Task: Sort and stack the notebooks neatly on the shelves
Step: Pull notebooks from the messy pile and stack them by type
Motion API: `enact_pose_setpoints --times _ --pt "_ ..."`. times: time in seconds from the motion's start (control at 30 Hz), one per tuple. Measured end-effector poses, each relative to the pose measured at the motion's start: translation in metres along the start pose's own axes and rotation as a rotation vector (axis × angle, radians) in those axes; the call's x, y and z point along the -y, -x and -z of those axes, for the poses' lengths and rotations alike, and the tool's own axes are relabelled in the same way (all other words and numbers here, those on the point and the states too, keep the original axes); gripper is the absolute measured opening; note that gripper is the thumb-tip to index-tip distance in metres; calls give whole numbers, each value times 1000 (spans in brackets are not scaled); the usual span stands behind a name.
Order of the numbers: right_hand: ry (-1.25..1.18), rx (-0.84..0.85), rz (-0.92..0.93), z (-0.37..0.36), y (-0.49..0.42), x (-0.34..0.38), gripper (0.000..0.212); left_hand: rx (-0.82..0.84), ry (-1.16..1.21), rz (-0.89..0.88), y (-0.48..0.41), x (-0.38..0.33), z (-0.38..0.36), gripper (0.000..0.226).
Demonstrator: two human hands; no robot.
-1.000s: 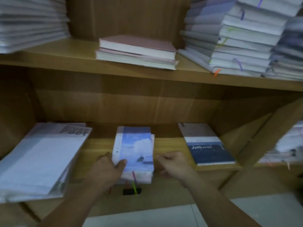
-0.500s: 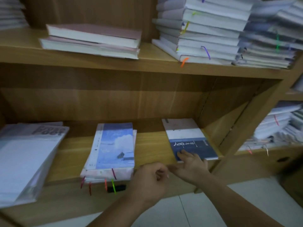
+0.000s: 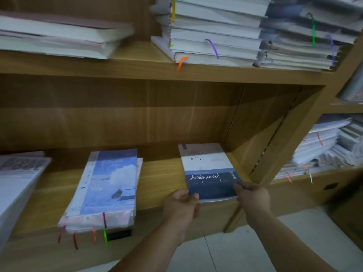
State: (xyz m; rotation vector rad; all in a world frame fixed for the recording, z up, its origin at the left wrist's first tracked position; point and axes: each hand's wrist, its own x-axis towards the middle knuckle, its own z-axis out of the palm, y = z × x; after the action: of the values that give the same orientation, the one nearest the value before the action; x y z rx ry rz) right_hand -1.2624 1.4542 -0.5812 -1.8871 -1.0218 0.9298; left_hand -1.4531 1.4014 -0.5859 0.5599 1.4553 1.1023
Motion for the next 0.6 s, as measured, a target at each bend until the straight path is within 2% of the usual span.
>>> enact_pose_setpoints --times 0.1,0.17,0.23,0.33,0.43,0.5,0.6 --pt "-139 -23 -105 12 -4 3 27 -43 -3 8 -7 -10 1 19" --pt "-164 85 -181 23 0 6 32 49 -80 59 -7 -15 2 8" --pt "-72 223 -234 35 6 7 28 127 -126 83 -1 -17 2 5" --pt "-27 355 -262 45 16 1 28 226 -158 26 12 -13 10 16" --pt "-143 441 -320 50 28 -2 40 200 -90 -8 26 -14 20 27" --pt "-214 475 -265 53 37 8 39 181 -53 -57 40 -19 29 31" --pt "-226 464 -72 52 68 38 26 166 7 -165 66 -35 54 27"
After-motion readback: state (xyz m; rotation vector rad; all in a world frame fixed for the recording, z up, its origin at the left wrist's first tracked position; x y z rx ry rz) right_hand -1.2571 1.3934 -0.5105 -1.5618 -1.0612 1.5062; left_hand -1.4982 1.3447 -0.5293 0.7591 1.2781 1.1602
